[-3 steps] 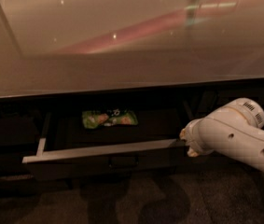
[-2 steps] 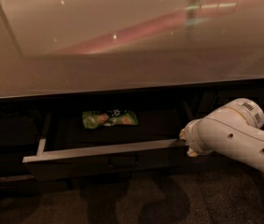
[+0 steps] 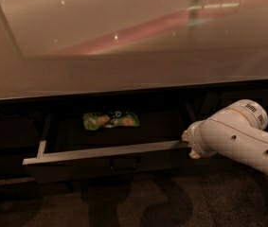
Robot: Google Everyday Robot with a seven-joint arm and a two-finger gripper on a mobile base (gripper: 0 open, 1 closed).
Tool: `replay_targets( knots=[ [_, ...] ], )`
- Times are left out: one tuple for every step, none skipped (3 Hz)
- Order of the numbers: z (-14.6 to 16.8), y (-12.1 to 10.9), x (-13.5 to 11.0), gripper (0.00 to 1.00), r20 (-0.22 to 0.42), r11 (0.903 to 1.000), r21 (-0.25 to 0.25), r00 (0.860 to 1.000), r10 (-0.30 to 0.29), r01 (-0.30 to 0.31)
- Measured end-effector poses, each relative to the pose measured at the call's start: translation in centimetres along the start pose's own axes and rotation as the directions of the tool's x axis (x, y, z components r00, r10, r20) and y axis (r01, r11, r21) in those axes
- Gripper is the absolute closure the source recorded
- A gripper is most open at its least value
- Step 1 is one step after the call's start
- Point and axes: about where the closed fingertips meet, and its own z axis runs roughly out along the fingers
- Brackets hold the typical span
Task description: Open top drawer
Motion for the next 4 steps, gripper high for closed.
replay_targets(
  knots=[
    [0.0,0.0,0.0,0.35,0.0,1.0,0.0,1.0,0.0,0.0],
    [0.0,0.0,0.0,0.12,0.0,1.0,0.0,1.0,0.0,0.0],
    [-0.02,0.0,0.0,0.0,0.0,1.0,0.0,1.0,0.0,0.0],
    [-0.26,-0.07,-0.02,0.0,-0.003,1.0,0.003,1.0,0.002,-0.002]
  ],
)
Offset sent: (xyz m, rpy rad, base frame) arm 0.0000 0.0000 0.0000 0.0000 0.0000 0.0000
